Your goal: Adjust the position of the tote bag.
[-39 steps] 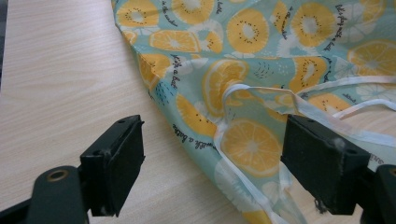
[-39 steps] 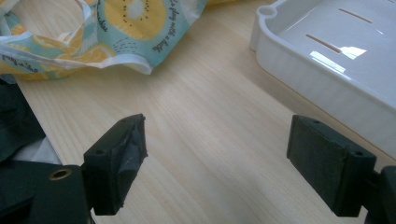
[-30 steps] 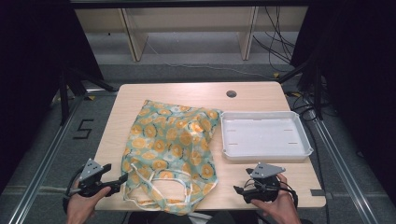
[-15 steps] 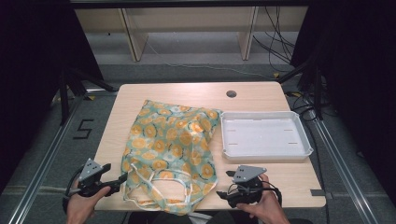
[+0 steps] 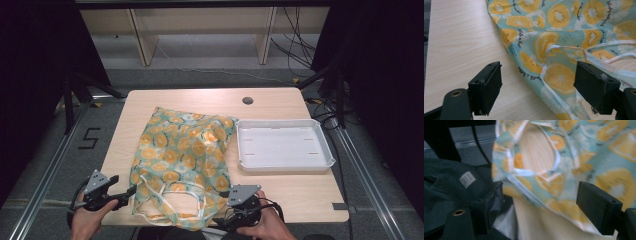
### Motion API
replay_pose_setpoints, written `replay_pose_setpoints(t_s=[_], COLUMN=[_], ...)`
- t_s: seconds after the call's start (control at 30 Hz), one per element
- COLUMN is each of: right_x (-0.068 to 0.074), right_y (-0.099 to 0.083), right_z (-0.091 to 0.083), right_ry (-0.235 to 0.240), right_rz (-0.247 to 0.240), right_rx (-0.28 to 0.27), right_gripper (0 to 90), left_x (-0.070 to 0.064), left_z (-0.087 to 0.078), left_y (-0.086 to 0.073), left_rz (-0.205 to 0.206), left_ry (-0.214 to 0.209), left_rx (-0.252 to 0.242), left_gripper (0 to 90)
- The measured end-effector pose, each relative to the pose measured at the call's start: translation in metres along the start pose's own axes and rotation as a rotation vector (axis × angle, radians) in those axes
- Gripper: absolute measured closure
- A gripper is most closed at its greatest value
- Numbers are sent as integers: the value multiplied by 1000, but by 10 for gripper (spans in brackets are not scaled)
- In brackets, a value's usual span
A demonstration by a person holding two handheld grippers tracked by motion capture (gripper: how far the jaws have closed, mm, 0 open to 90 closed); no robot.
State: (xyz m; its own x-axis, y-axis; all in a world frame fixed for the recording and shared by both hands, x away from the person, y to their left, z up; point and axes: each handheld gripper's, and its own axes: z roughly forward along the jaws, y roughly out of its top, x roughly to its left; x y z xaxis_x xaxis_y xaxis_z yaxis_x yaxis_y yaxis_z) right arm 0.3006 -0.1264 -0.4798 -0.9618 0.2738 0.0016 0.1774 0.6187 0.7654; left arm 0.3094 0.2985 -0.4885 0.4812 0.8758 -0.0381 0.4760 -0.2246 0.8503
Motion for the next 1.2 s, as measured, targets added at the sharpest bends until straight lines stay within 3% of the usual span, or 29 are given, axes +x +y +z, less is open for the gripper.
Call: replay_pose_setpoints(t_s=[0.03,0.1,0.13,0.27,0.3,0.33,0.37,0.4,0.43,0.47,0.53,0.57,0.67,0.73,0.8,0.87,0.93,0.97,1.1,1.2], right_x=[2,4,6,10,12,10,11,9,8,6,5,-4,-11,-23,-38,-52,-64,-72,-94,-109], right_y=[2,5,7,12,14,14,15,15,16,18,19,24,28,35,41,44,48,50,58,64], right_z=[3,11,15,27,34,37,38,38,39,39,36,30,22,8,0,-4,-7,-8,-10,-14], right_ry=[11,43,62,70,83,89,76,95,129,127,129,131,110,58,28,6,-11,-25,-65,-85], right_rz=[10,-27,-22,-61,-89,-135,-142,-178,-200,-214,-188,-194,-185,-124,-113,-71,-48,-37,25,63], right_rx=[5,8,17,56,110,125,148,159,143,139,138,87,52,0,-46,-88,-116,-130,-181,-213], right_gripper=[227,222,222,238,402,476,612,696,750,828,876,900,900,900,900,900,900,900,900,900], left_x=[0,0,0,0,-1,-1,-2,0,-1,-1,-2,-2,-5,-9,-13,-18,-25,-29,-46,-58], left_z=[0,1,1,0,0,0,-1,0,-1,-2,-1,-2,-3,-4,-3,-2,1,0,9,21], left_y=[0,0,0,0,0,0,0,1,1,1,1,2,3,5,6,7,11,11,19,23], left_rz=[-2,2,2,-7,-17,-17,-26,6,-7,-7,-12,4,13,34,71,100,158,148,275,367], left_ry=[1,-4,-4,1,-1,-1,1,-10,-6,-6,-13,-15,-16,-30,-36,-51,-77,-72,-99,-75], left_rx=[0,-4,-4,-2,-3,-3,-7,-17,-12,-13,-18,-22,-29,-39,-29,-22,-36,-28,-8,44], left_gripper=[214,214,214,214,214,214,214,214,214,214,213,214,214,217,227,235,242,240,223,206])
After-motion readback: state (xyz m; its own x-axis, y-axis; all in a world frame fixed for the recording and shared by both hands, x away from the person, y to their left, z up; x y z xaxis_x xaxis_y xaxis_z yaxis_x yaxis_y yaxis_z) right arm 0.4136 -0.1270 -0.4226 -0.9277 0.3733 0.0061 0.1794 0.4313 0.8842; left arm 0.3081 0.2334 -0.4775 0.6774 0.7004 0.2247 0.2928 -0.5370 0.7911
